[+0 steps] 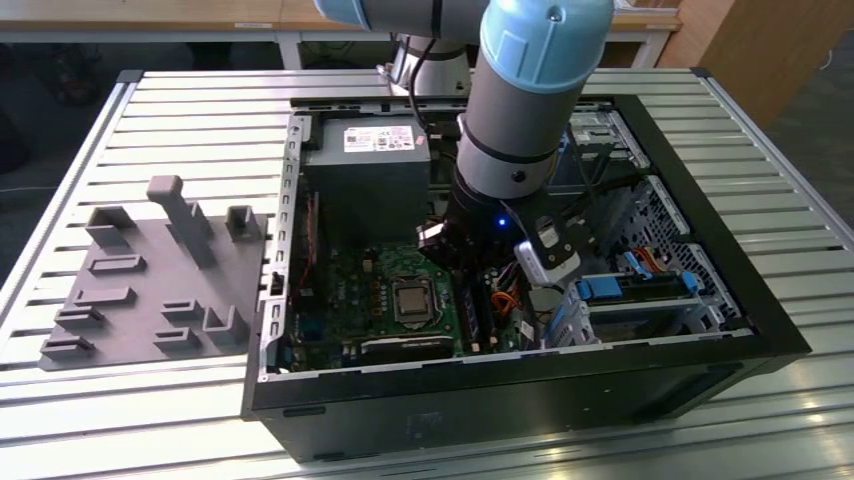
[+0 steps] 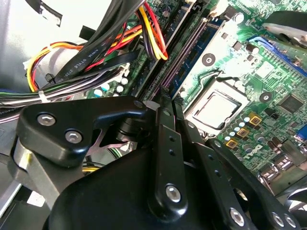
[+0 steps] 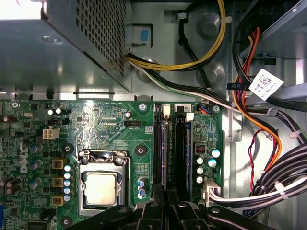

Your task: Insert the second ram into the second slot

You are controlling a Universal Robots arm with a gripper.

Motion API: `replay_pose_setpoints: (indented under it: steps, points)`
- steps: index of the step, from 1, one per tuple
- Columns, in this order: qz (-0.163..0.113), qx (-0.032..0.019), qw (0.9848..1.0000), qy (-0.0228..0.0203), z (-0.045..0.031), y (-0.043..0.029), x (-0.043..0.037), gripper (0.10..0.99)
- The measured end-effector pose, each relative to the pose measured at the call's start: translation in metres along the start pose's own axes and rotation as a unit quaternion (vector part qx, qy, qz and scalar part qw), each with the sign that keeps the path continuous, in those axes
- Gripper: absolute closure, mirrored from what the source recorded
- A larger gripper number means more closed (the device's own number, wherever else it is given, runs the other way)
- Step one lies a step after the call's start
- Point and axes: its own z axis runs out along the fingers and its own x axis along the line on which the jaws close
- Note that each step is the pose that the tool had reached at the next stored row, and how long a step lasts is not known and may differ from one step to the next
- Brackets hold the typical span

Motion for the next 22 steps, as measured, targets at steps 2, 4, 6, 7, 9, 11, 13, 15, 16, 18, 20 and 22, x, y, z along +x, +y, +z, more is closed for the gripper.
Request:
replay_pose_setpoints:
  steps: [2, 4, 6, 7, 9, 11, 13, 15, 16, 18, 20, 22]
  points:
    - [0.001, 0.0, 1.0, 0.0, 0.0, 0.0, 0.0, 0.949]
    - [0.002, 0.0, 1.0, 0.0, 0.0, 0.0, 0.0, 0.949]
    - [0.003, -0.0001, 1.0, -0.0001, 0.0001, 0.0, -0.0001, 0.949]
    - [0.004, -0.0001, 1.0, -0.0001, 0.0001, 0.0, -0.0003, 0.949]
    - [0.005, -0.0001, 1.0, -0.0001, 0.0002, -0.0001, -0.0007, 0.949]
    - [0.005, -0.0002, 1.0, -0.0001, 0.0006, 0.0, -0.0007, 0.949]
    - [0.005, -0.0002, 1.0, -0.0001, 0.0009, 0.0, -0.0011, 0.949]
    - [0.005, -0.0003, 1.0, -0.0001, 0.0015, 0.0, -0.0015, 0.949]
    - [0.005, -0.0002, 1.0, -0.0001, 0.0017, -0.0001, -0.0018, 0.949]
    - [0.005, -0.0002, 1.0, -0.0001, 0.0022, -0.0001, -0.0024, 0.949]
    - [0.005, -0.0002, 1.0, -0.0001, 0.0028, -0.0001, -0.0025, 0.949]
    - [0.005, -0.0002, 1.0, -0.0001, 0.0035, -0.0001, -0.0027, 0.949]
